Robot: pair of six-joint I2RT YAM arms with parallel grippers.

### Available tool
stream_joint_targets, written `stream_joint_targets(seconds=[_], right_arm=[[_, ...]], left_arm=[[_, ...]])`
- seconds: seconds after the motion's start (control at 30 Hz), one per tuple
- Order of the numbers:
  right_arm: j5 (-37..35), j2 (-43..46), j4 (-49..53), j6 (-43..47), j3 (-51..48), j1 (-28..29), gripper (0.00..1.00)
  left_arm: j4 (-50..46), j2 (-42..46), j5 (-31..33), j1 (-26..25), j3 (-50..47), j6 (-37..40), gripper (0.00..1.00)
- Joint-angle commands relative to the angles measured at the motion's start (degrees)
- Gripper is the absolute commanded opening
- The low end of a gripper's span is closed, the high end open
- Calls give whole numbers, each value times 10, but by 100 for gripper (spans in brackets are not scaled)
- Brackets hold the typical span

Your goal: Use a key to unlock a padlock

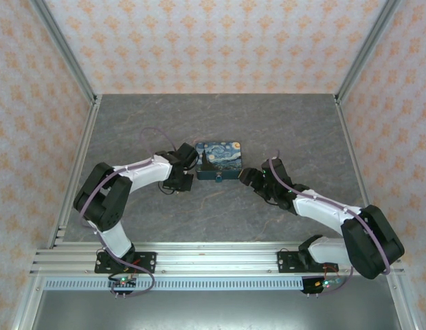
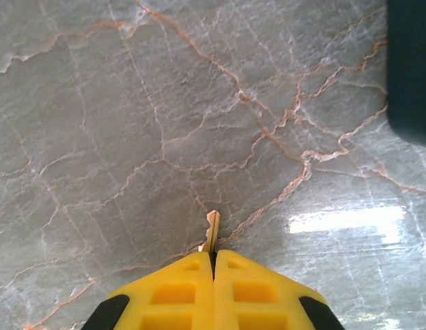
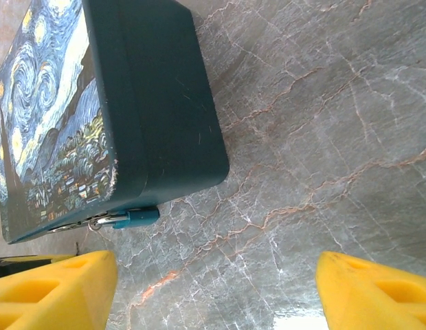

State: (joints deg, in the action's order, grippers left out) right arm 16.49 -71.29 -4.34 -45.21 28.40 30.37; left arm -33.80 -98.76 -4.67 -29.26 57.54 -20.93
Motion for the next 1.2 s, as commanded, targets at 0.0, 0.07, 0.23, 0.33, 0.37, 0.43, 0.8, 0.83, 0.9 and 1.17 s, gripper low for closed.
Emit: stream_joint_targets(seconds=[0.0, 0.07, 0.23, 0.33, 0.37, 0.43, 0.8, 0.83, 0.9, 1.17], right_arm=[[-8, 9, 7, 6, 16, -6, 76], [-5, 9, 9, 7, 18, -7, 76], [8, 11, 5, 13, 17, -8, 76], [21, 11, -9, 16, 12, -8, 76], [26, 10, -14, 18, 10, -8, 76], [39, 10, -30, 22, 6, -8, 76], [151, 20, -170, 73, 13, 17, 74], [157, 21, -172, 81, 19, 20, 74], [165, 24, -180, 91, 26, 23, 73], [141, 8, -197, 27, 34, 25, 66]], left_arm=[[3, -19, -12, 3, -35, -14, 0], [9, -5, -27, 3, -37, -20, 0], [27, 57, -67, 3, -44, -47, 0], [44, 103, -91, 3, -47, -69, 0], [49, 117, -96, 3, -48, -76, 0], [59, 145, -107, 2, -48, -92, 0], [190, 258, -158, 2, -69, -194, 0], [201, 264, -160, 1, -68, -201, 0], [216, 273, -163, 0, -64, -213, 0], [230, 271, -175, -13, -35, -247, 0]])
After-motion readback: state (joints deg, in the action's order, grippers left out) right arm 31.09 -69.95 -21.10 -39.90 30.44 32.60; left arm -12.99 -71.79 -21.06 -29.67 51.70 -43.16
